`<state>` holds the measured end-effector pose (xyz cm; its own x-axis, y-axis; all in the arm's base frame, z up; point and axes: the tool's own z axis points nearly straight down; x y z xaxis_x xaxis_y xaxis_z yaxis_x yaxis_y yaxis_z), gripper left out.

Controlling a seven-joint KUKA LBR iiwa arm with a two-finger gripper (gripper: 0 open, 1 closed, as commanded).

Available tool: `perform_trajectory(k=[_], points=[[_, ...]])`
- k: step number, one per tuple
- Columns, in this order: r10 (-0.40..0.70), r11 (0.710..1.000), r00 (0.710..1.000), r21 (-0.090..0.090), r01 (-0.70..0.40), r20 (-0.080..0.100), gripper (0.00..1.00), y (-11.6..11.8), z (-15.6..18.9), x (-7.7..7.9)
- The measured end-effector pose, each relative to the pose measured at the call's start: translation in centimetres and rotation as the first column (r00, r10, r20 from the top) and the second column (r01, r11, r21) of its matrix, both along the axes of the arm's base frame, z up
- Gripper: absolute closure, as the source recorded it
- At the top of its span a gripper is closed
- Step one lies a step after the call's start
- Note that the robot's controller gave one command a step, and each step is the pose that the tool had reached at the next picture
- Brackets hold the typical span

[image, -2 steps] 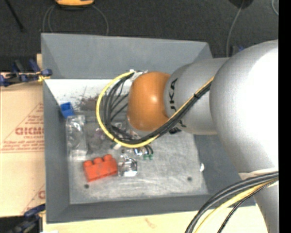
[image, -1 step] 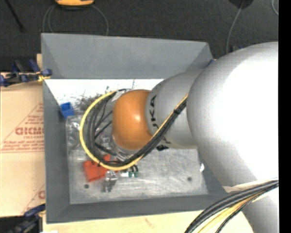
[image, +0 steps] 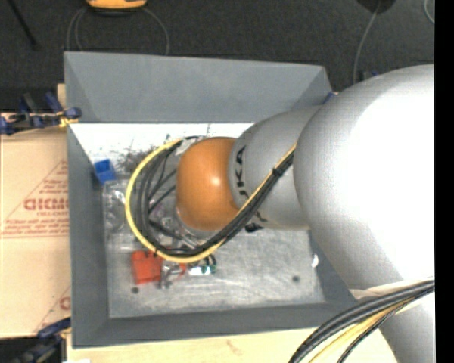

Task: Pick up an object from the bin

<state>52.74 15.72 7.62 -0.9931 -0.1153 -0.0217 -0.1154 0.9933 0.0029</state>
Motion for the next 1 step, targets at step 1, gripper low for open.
perform_trajectory(k=[1], points=[[-0.018,1.0,1.0,-0.001,0.018,-0.01,1.0,0.42,15.22,0.52]])
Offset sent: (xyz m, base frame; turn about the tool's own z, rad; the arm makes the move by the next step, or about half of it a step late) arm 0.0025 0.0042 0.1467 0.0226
